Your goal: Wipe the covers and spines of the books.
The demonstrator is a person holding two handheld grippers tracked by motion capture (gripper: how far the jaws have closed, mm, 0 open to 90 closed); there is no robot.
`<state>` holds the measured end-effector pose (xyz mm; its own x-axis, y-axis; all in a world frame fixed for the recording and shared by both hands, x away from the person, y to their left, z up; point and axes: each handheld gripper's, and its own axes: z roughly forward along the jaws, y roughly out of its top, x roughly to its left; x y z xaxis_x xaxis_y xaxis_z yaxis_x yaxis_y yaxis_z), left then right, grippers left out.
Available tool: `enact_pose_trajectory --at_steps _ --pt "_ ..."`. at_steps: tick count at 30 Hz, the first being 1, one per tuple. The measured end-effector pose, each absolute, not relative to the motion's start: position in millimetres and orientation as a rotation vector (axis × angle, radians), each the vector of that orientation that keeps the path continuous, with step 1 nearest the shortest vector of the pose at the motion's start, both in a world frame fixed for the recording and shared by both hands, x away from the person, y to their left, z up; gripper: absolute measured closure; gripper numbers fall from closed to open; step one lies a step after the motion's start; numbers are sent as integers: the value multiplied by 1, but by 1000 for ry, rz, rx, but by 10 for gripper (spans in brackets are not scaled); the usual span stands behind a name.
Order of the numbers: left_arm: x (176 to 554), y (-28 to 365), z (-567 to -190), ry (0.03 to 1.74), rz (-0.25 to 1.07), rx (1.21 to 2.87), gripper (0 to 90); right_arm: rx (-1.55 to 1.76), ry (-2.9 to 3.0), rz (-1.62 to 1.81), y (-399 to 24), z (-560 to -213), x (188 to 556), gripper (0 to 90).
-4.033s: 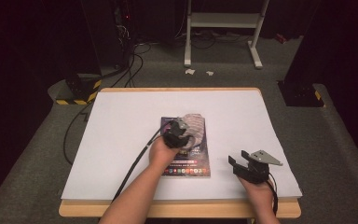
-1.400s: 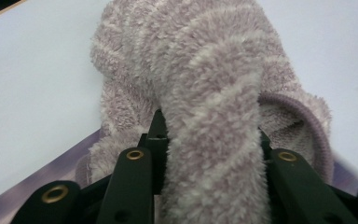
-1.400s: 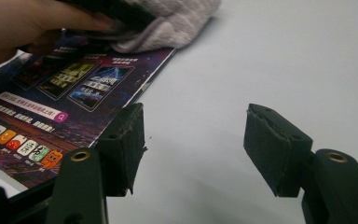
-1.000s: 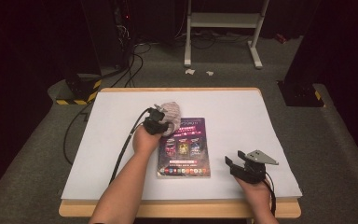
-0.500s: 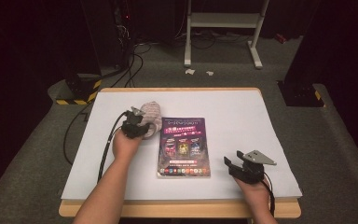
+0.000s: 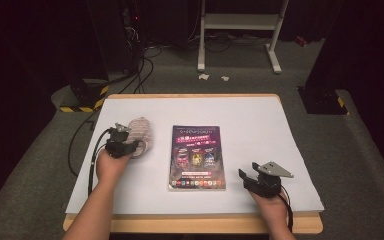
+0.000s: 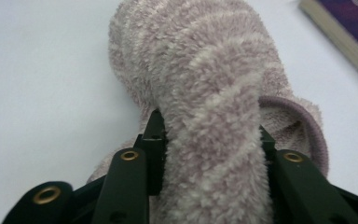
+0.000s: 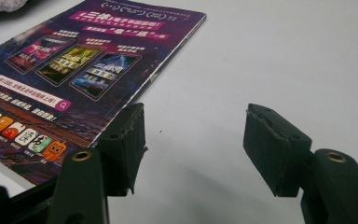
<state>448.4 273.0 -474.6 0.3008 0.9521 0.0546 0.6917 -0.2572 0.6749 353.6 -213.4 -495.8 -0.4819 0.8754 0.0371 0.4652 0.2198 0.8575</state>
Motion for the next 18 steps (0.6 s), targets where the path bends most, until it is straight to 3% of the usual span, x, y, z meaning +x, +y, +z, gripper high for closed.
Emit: enact_pose_trajectory --at_steps 5,14,18 --pt "443 281 -482 1476 610 1997 534 1236 2038 1185 -213 -496 353 389" --pt "432 276 -472 1428 607 1986 294 1232 2041 1183 -212 -496 354 389" --pt "426 270 -467 1410 619 1982 260 1232 2042 1186 -212 -496 353 390"
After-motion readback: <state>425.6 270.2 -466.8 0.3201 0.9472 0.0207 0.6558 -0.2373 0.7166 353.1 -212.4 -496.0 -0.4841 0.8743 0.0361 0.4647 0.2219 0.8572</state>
